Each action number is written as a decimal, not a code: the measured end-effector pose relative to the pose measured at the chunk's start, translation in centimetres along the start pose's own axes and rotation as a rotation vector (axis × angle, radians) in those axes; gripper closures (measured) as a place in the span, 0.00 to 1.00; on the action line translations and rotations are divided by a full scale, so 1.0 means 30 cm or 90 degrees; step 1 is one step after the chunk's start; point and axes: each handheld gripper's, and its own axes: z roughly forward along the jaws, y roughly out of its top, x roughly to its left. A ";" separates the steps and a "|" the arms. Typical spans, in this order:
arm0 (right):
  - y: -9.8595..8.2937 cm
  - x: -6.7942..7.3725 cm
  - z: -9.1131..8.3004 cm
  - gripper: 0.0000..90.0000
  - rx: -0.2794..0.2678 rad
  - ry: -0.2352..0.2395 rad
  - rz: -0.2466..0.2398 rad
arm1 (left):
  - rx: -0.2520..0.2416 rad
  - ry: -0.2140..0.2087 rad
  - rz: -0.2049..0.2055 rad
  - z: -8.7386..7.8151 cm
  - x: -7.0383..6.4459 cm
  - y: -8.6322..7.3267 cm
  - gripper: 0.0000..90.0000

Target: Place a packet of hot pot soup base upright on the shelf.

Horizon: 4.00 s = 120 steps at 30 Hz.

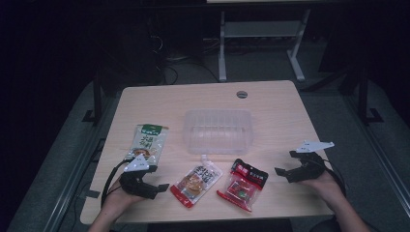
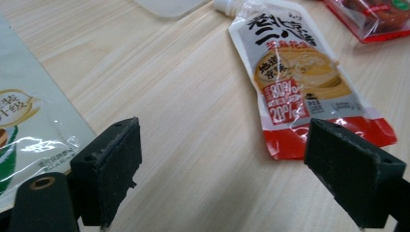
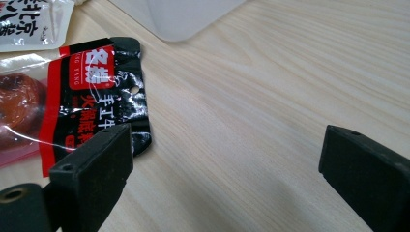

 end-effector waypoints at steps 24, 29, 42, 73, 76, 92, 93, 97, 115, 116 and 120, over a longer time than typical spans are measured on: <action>0.106 0.107 0.012 0.91 -0.005 0.122 -0.054 | 0.023 -0.009 -0.023 0.005 -0.004 -0.009 0.23; 0.136 0.119 0.047 1.00 0.005 0.130 -0.073 | 0.023 -0.008 -0.031 0.003 -0.005 -0.009 0.23; 0.217 0.133 0.168 1.00 0.045 0.136 -0.110 | 0.033 -0.009 -0.036 0.004 -0.011 -0.004 0.24; 0.167 0.134 0.226 1.00 0.151 0.095 -0.129 | 0.023 -0.015 -0.030 0.003 -0.011 -0.008 0.23; 0.161 0.114 0.215 1.00 0.154 0.089 -0.117 | 0.024 -0.015 -0.031 0.003 -0.012 -0.008 0.23; 0.126 0.026 0.152 1.00 0.165 0.042 -0.056 | 0.024 -0.008 -0.026 -0.001 -0.015 -0.007 0.23; 0.123 0.021 0.147 1.00 0.165 0.038 -0.053 | 0.024 -0.009 -0.025 -0.002 -0.015 -0.006 0.23; 0.108 0.002 0.124 1.00 0.168 0.019 -0.045 | 0.025 -0.008 -0.021 -0.003 -0.018 -0.004 0.25; 0.122 0.130 0.107 1.00 0.140 0.169 -0.116 | 0.034 -0.005 -0.019 0.000 -0.027 -0.001 0.26; 0.124 0.143 0.112 1.00 0.141 0.174 -0.118 | 0.036 -0.005 -0.015 -0.001 -0.027 0.000 0.26; 0.126 0.158 0.123 1.00 0.140 0.198 -0.116 | 0.037 -0.005 -0.018 0.003 -0.031 0.000 0.26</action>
